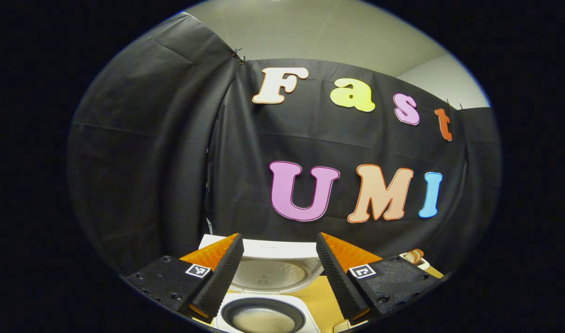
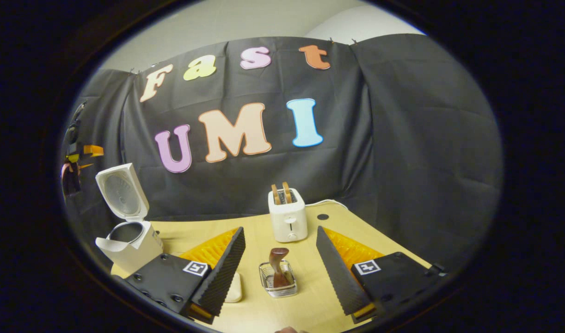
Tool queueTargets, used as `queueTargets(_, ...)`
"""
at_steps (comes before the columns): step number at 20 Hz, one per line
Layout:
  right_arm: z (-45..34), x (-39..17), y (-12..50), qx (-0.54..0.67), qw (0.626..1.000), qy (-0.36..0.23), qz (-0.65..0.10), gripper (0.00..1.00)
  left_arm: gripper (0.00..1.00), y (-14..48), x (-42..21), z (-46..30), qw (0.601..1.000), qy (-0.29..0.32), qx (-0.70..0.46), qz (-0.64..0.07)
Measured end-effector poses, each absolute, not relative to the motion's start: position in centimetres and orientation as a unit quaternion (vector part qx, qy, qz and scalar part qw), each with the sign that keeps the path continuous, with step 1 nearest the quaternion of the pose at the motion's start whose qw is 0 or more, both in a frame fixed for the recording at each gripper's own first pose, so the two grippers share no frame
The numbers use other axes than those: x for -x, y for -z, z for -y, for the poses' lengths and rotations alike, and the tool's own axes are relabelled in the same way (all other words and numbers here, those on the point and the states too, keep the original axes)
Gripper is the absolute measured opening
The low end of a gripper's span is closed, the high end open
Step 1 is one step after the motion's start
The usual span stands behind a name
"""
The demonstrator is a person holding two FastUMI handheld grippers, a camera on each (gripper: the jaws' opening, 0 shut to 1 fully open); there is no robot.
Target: Close the left gripper, press the button to open the rice cooker; take a wooden spoon from the chopstick holder with the right hand, scoop a spoonful of rice and pour it into the rice cooker, then put the wooden spoon back into the chopstick holder.
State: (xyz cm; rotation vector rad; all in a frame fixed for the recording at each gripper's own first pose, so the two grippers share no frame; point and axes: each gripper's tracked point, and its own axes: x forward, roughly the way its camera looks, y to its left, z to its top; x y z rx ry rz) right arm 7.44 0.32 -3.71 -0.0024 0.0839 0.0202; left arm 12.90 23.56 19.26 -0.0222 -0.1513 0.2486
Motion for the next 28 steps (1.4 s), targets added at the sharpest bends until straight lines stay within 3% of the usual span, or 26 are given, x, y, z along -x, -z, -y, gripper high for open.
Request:
queueTargets(1,-0.3,-7.2,3.9,0.002,0.999,-0.007,-0.044,0.97,0.92,-19.6,-13.7,-24.1,0.989,-0.125,0.016,0.075)
queueTargets(3,0.0,-6.9,4.2,0.007,0.999,0.002,-0.048,0.97,0.88,-19.7,-15.9,-25.2,0.989,-0.129,0.023,0.065)
queueTargets(4,0.2,-6.8,4.3,0.008,0.999,0.006,-0.050,0.97,0.92,-19.5,-16.8,-25.9,0.989,-0.132,0.026,0.059)
queueTargets(5,0.2,-6.6,4.3,0.009,0.999,0.010,-0.051,0.97,0.88,-19.1,-17.7,-26.5,0.989,-0.136,0.028,0.050)
queueTargets(7,0.7,-6.4,4.6,0.009,0.998,0.017,-0.054,0.97,0.93,-18.2,-19.5,-27.6,0.988,-0.145,0.028,0.033)
queueTargets(13,1.7,-6.3,5.2,0.004,0.998,0.032,-0.060,0.97,0.92,-16.3,-22.3,-29.8,0.986,-0.168,0.017,0.000)
queueTargets(14,1.7,-6.3,5.4,0.003,0.998,0.033,-0.061,0.97,0.88,-15.9,-22.4,-29.9,0.985,-0.171,0.015,-0.006)
queueTargets(17,1.7,-6.3,5.6,0.007,0.997,0.034,-0.063,0.97,0.93,-15.5,-22.4,-30.1,0.984,-0.174,0.013,-0.013)
queueTargets(25,0.8,-6.5,5.7,-0.003,0.998,0.016,-0.066,0.97,0.87,-14.1,-21.2,-29.3,0.982,-0.185,-0.037,-0.016)
queueTargets(28,1.2,-6.1,5.9,-0.003,0.998,0.011,-0.066,0.97,0.91,-13.5,-19.0,-28.5,0.982,-0.185,-0.039,-0.013)
